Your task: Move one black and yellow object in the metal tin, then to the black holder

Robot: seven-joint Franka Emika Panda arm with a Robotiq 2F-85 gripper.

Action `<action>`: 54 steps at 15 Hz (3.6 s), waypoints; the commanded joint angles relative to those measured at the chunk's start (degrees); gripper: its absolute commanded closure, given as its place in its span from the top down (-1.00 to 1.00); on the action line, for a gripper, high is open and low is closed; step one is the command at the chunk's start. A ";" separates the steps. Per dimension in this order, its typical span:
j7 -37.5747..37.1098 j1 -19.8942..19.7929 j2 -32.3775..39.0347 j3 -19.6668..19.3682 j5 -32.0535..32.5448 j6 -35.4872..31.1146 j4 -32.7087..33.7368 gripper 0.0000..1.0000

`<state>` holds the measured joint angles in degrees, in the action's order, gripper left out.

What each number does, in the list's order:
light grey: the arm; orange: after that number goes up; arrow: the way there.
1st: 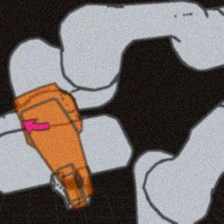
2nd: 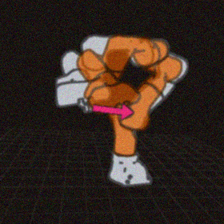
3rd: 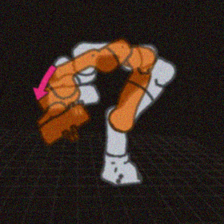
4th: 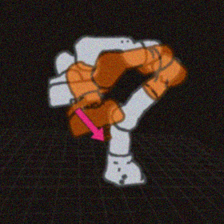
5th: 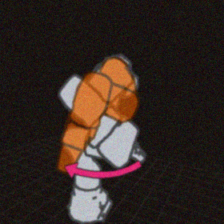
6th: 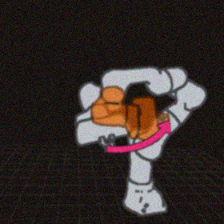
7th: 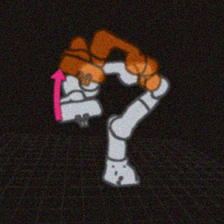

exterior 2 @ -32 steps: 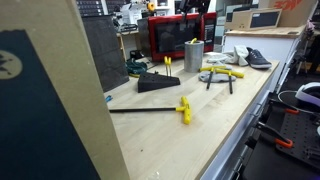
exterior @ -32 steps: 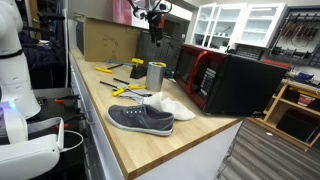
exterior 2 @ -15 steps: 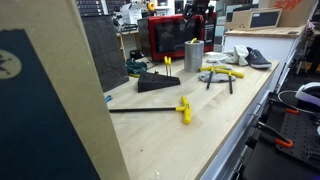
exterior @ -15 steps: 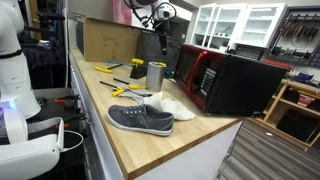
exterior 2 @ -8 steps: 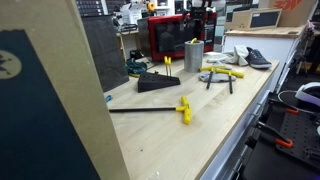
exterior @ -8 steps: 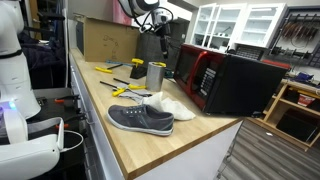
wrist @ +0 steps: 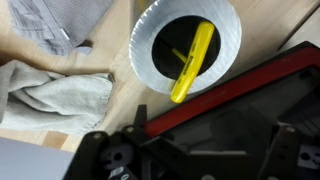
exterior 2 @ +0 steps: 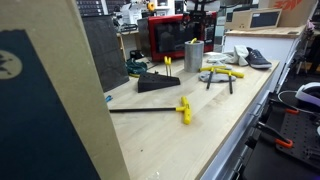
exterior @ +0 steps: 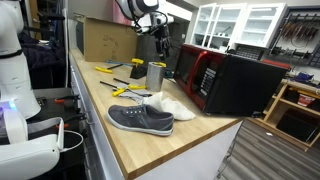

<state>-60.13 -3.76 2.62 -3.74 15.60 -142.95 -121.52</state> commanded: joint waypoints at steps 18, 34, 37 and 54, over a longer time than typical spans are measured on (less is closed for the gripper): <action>-12.15 2.09 1.47 -0.04 -1.89 -0.51 -1.42 0.35; -8.68 2.50 -3.96 0.57 -5.66 0.97 -2.31 -0.92; -6.51 2.89 -7.54 1.91 -9.21 1.24 -2.10 -0.92; 23.27 5.68 -11.49 4.14 -29.96 1.39 -4.69 -0.92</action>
<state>-47.91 0.32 -9.93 1.68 -7.28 -141.03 -124.76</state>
